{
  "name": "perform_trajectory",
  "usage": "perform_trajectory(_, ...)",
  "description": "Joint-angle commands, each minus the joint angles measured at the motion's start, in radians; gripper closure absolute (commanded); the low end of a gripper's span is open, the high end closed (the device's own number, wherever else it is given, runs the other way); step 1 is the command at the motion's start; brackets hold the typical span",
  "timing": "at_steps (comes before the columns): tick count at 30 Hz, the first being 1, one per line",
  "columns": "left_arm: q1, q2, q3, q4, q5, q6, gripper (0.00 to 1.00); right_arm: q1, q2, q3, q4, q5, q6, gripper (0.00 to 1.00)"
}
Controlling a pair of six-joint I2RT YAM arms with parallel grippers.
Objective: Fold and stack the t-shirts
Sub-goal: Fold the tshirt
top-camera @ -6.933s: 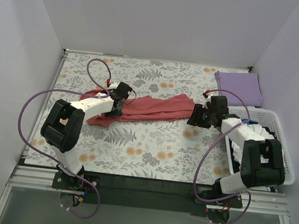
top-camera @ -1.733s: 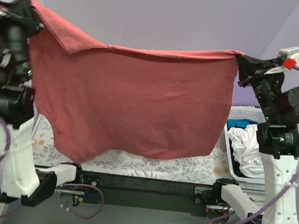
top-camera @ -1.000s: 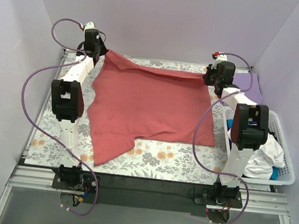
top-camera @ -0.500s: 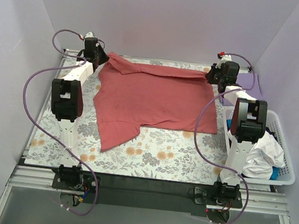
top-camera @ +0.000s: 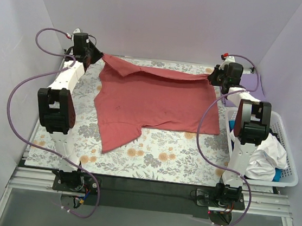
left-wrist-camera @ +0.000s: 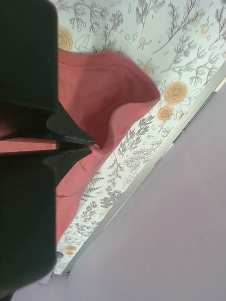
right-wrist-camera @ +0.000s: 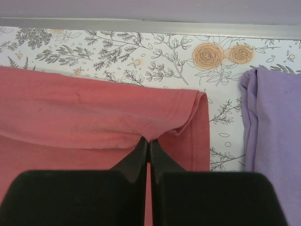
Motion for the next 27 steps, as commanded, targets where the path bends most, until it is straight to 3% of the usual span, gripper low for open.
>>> perform_trajectory(1, 0.028, -0.060, 0.013, -0.074, -0.015, -0.038, 1.00, -0.005, -0.079, -0.011, 0.013, -0.008, 0.008, 0.99)
perform_trajectory(5, 0.028, -0.098, -0.020, -0.099, 0.005, -0.042, 1.00, -0.033, -0.099, -0.039, 0.005, -0.007, 0.009, 0.99)
perform_trajectory(12, 0.028, -0.193, -0.233, -0.096, 0.051, -0.088, 1.00, -0.040, -0.116, -0.118, -0.004, 0.013, 0.038, 0.99)
perform_trajectory(20, 0.028, -0.232, -0.404, -0.070, 0.054, -0.116, 1.00, -0.050, -0.061, -0.080, -0.094, 0.001, 0.063, 0.94)
perform_trajectory(27, 0.028, -0.301, -0.467, -0.065, -0.074, -0.111, 0.95, -0.048, -0.118, -0.103, -0.154, 0.018, 0.074, 0.80)
